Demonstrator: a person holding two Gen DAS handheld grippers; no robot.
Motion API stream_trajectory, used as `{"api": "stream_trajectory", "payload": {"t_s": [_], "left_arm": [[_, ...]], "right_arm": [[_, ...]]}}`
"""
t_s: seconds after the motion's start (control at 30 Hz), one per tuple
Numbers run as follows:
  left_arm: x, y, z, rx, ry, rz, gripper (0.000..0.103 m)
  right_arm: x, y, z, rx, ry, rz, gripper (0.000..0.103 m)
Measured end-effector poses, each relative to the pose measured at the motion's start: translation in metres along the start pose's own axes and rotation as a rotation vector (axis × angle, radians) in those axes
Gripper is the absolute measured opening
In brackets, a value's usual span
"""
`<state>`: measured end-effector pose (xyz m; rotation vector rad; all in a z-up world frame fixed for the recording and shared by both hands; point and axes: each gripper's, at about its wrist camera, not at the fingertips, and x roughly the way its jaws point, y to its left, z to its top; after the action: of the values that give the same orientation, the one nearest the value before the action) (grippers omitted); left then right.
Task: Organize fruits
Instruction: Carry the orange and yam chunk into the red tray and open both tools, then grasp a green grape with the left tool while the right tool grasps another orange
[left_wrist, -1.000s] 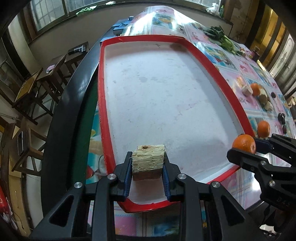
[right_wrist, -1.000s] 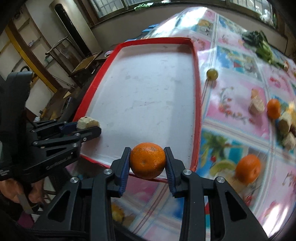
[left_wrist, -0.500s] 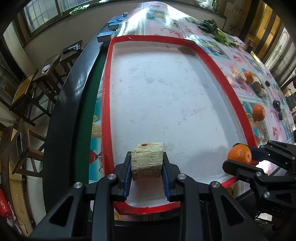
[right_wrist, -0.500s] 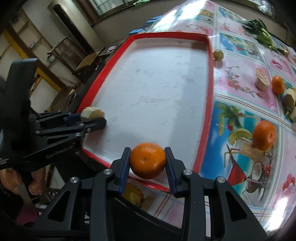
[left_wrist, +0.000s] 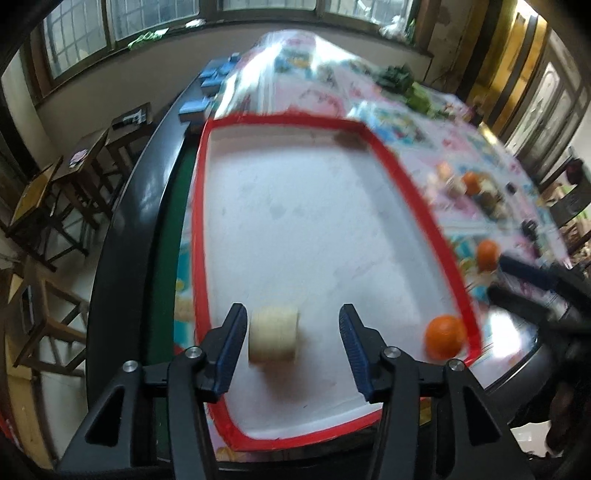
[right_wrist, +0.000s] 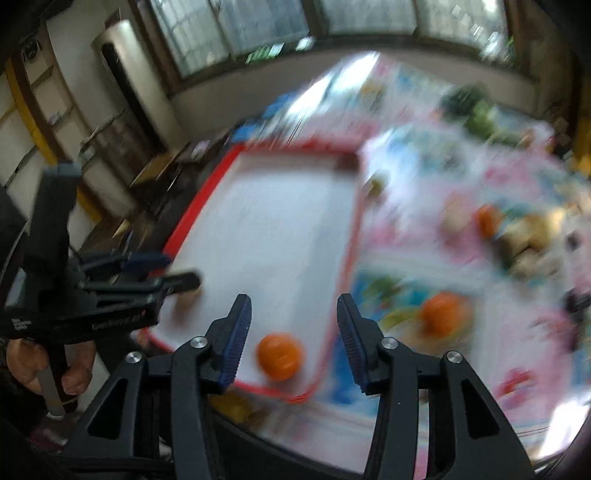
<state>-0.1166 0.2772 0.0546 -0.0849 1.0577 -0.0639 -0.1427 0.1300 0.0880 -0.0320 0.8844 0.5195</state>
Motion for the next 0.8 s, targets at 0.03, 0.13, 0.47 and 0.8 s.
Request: {"api": "stream_trajectory", "payload": {"t_s": [0.03,0.13,0.47,0.8], "left_arm": [[-0.002,-0.003,0.003,0.001,-0.007,-0.006,0.055],[-0.007,-0.015,0.022,0.040,-0.035,-0.037,0.059],[0.033,-0.090,0.099,0.190,0.007,-0.129,0.062],[0.111,-0.149,0.152,0.650,0.223,-0.228,0.062]], "right_arm": [[-0.013,-0.006,0.007,-0.009,-0.037,-0.047,0.050],[-0.069,-0.035,0.034,-0.044,-0.172,-0.262,0.068],[-0.092,-0.149,-0.006,0.207,-0.103,-0.197,0.085],[-0.005,-0.135,-0.034,0.090,0.072,-0.023,0.073]]}}
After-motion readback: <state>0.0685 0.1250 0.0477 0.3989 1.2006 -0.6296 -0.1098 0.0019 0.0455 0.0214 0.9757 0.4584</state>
